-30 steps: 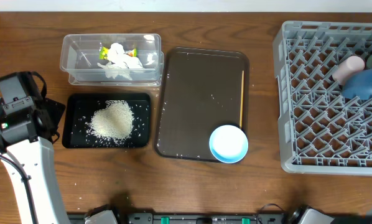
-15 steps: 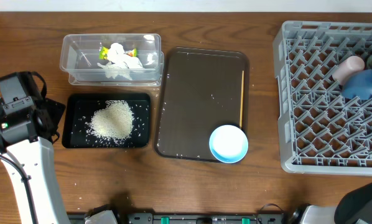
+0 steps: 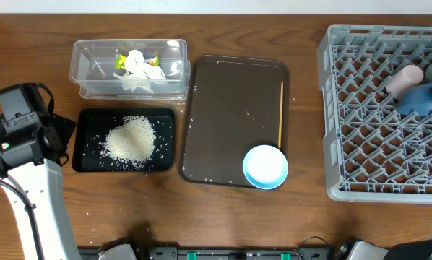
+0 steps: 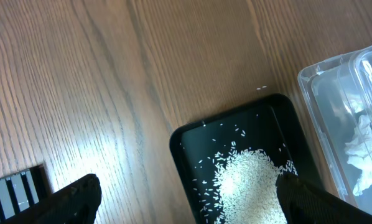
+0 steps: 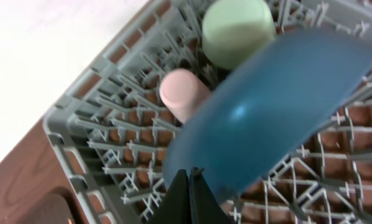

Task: Sort waste into correct bins and load items into the dishwasher rack
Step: 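Lower the blue plate on edge into the rack and release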

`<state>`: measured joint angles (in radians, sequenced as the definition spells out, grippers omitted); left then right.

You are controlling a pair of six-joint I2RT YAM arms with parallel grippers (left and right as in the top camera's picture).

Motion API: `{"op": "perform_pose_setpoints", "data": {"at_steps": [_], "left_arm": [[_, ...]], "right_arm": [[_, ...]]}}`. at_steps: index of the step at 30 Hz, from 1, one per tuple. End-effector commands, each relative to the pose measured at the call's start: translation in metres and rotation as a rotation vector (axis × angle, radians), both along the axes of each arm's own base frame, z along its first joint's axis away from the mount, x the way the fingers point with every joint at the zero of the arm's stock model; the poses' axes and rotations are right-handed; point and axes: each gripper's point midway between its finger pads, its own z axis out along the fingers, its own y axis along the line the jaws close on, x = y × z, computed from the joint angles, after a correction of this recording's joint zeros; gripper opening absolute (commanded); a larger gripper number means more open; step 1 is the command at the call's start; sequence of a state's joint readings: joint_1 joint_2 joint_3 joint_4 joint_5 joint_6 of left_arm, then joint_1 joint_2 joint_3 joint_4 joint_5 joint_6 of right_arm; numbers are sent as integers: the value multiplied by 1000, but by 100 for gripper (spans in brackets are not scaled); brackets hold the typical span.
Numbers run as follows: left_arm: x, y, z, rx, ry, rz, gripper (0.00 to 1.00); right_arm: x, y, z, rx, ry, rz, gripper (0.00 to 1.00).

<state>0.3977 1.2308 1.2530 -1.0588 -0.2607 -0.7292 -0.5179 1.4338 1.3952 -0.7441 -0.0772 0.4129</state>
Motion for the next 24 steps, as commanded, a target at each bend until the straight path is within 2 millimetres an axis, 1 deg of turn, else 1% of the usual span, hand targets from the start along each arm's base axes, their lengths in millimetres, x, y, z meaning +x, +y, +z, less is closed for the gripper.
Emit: {"op": "perform_pose_setpoints", "data": {"at_steps": [1,5,10,12,14,18,21,24], "left_arm": [[-2,1,-1,1,8,8,92],[-2,1,-1,1,8,8,92],[-2,1,-1,1,8,8,92],[-2,1,-1,1,8,8,92],[-2,1,-1,1,8,8,92],[-2,1,-1,1,8,8,92],[-2,1,-1,1,8,8,92],[-2,1,-1,1,8,8,92]], "right_arm": [[-3,1,2,2,5,-14,1],[-1,-7,8,-39,-12,-40,1],[17,-18,32,-140,-108,-6,1],[24,-22,34,-161,-125,-2,1],[29,-26,27,-166,-113,-4,1],[32,-37,1,-160,-41,-35,1],[28,-38,-16,-139,17,-43,1],[22,-35,-24,-119,54,-46,1]]}}
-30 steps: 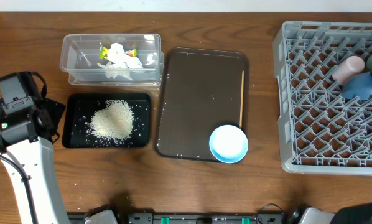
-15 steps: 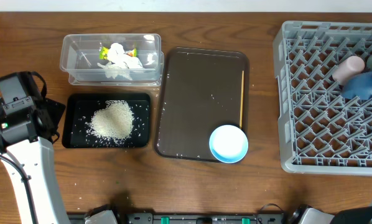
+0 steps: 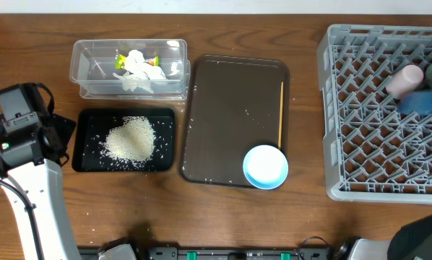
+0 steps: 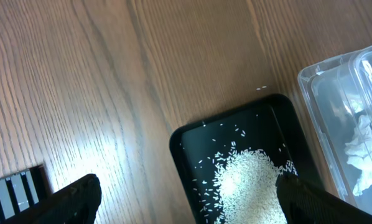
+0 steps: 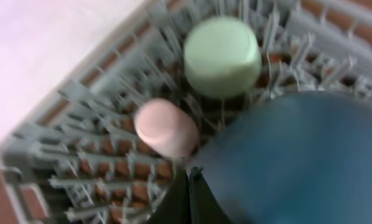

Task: Sort waste into correct bins and load items into the dishwasher rack
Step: 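Lower the blue plate on edge into the rack and release, then move the right gripper left to the light-blue bowl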

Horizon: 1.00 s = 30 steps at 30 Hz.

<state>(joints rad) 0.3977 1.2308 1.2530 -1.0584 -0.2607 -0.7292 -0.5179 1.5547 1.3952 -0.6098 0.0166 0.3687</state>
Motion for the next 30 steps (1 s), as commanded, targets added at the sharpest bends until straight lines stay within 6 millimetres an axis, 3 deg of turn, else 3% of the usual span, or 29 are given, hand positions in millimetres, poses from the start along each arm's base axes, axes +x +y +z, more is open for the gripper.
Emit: {"op": "perform_pose_setpoints", "data": {"at_steps": [1,5,11,17,21,26,30], "left_arm": [[-2,1,-1,1,8,8,92],[-2,1,-1,1,8,8,92],[-2,1,-1,1,8,8,92],[-2,1,-1,1,8,8,92],[-2,1,-1,1,8,8,92],[-2,1,-1,1,8,8,92],[-2,1,-1,1,8,8,92]], "right_arm": [[-7,-2,0,-15,27,-25,1],[-16,0,-1,13,40,-66,1],[-19,4,15,-2,5,-60,1],[-18,26,33,45,-63,23,1],[-5,67,48,133,-145,228,6],[10,138,56,193,-183,524,44],[16,194,45,141,-100,643,51]]}}
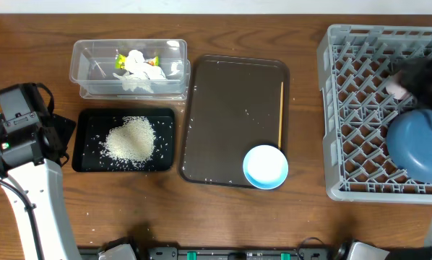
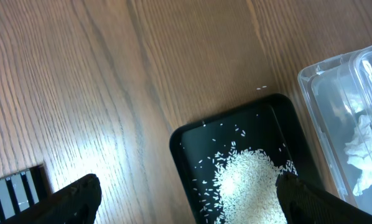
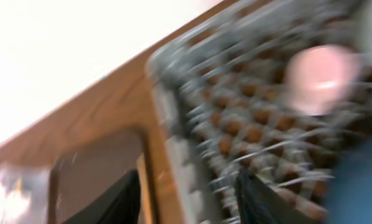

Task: Sort waste into correct bins and load items into the dishwasher rack
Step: 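Move the right gripper left to the light-blue bowl, then grip the light-blue bowl rim with the right gripper and lift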

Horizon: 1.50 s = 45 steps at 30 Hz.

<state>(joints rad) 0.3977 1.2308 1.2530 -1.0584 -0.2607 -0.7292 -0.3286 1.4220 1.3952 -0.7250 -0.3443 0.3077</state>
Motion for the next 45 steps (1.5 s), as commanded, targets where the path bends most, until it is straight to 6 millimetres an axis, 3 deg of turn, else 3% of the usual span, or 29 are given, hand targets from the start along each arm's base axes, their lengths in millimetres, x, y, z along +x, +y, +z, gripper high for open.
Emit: {"op": "perform_pose_setpoints", "data": {"at_steps": [1,4,7,11,14,21,24,32,38,45], "left_arm": [[-2,1,-1,1,8,8,92],[-2,1,-1,1,8,8,92],[-2,1,-1,1,8,8,92],[-2,1,-1,1,8,8,92],[-2,1,-1,1,8,8,92],[-2,1,-1,1,8,8,92],[-2,1,-1,1,8,8,92],[-2,1,-1,1,8,8,92],[-2,1,-1,1,8,8,92],[-2,1,-1,1,8,8,92]], "right_arm": [[4,59,2,-66,-2,171,54],[4,104,-10,-155,40,243,64],[-4,148,-29,-174,108,336,63],[-36,202,-70,-163,288,475,64],[-66,233,-99,-176,431,565,75],[-126,288,-151,-275,656,774,75],[-134,299,-167,-333,691,786,75],[-159,295,-207,-458,860,743,75],[-166,296,-223,-473,922,752,73],[-171,296,-236,-489,962,757,63]]}}
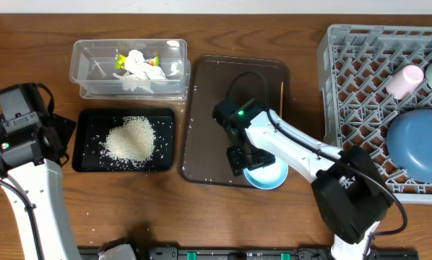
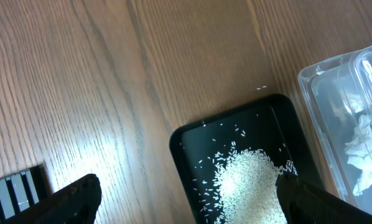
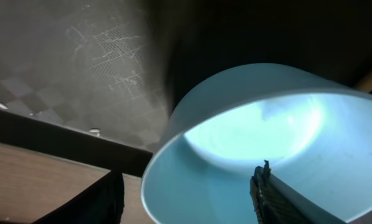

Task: Sort waste into correct bins and load items into the dishwasher rack
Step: 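Grip the light-blue bowl rim with the right gripper and lift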

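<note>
A light blue bowl (image 1: 271, 173) (image 3: 260, 143) sits on the front right corner of the brown tray (image 1: 216, 108). My right gripper (image 1: 246, 160) (image 3: 186, 199) is open at the bowl's left rim, one finger (image 3: 89, 199) outside it and the other finger (image 3: 285, 196) inside. A chopstick (image 1: 281, 97) lies along the tray's right edge. In the grey dishwasher rack (image 1: 346, 108) lie a dark blue bowl (image 1: 418, 148), a pink cup (image 1: 405, 81) and a green cup. My left gripper (image 1: 57, 136) (image 2: 186, 205) hangs open over the table left of the rice.
A black tray holding loose rice (image 1: 129, 139) (image 2: 248, 180) lies left of the brown tray. Behind it stands a clear bin (image 1: 129, 66) (image 2: 341, 106) with paper scraps. My right arm (image 1: 310, 155) crosses from the front right to the tray.
My right gripper has moved from over the rack to the brown tray and now straddles the light blue bowl's rim, open. The dark blue bowl lies where it was. The left arm is unchanged.
My right gripper first held the dark blue bowl over the rack near the pink and green cups, then lower beside them. After that the bowl lay in the rack and the gripper was open. Now it is at the light blue bowl.
</note>
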`<state>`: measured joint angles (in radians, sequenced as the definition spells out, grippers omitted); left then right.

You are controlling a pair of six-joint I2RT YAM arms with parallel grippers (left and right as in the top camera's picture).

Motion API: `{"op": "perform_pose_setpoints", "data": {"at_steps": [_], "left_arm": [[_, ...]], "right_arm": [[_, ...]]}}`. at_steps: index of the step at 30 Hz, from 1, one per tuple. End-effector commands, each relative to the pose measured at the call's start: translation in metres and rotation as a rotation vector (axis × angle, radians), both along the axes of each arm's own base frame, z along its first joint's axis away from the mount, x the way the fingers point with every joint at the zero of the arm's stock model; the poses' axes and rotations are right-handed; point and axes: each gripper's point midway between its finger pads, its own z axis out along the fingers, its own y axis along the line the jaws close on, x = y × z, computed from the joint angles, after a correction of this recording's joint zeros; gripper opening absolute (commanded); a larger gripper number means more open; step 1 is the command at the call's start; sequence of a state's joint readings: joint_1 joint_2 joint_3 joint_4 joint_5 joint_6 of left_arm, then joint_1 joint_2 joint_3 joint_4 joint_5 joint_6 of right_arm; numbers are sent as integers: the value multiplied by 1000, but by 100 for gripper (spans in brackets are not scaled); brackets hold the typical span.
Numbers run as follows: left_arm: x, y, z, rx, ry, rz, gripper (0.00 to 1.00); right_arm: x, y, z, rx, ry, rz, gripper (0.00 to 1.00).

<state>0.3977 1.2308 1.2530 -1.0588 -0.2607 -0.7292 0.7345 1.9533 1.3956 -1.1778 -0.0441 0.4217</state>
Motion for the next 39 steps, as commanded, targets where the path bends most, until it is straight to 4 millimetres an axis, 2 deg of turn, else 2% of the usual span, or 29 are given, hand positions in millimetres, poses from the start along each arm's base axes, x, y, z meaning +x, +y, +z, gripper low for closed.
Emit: {"op": "perform_pose_setpoints", "data": {"at_steps": [1,12,16,18,23,27,30,33,36,39], "left_arm": [[-2,1,-1,1,8,8,92],[-2,1,-1,1,8,8,92],[-2,1,-1,1,8,8,92],[-2,1,-1,1,8,8,92],[-2,1,-1,1,8,8,92],[-2,1,-1,1,8,8,92],[-2,1,-1,1,8,8,92],[-2,1,-1,1,8,8,92],[-2,1,-1,1,8,8,92],[-2,1,-1,1,8,8,92]], "right_arm": [[-4,4,-7,-21,5,11,62],[-5,18,-16,7,-32,22,39],[-6,21,-16,13,-36,29,20],[-5,21,-15,14,-37,28,3],[6,30,-5,45,-67,27,1],[23,38,16,80,-99,51,1],[45,40,41,114,-136,51,1],[75,38,74,168,-208,42,1],[109,25,109,219,-296,11,1],[141,-3,146,260,-398,-39,1]]}}
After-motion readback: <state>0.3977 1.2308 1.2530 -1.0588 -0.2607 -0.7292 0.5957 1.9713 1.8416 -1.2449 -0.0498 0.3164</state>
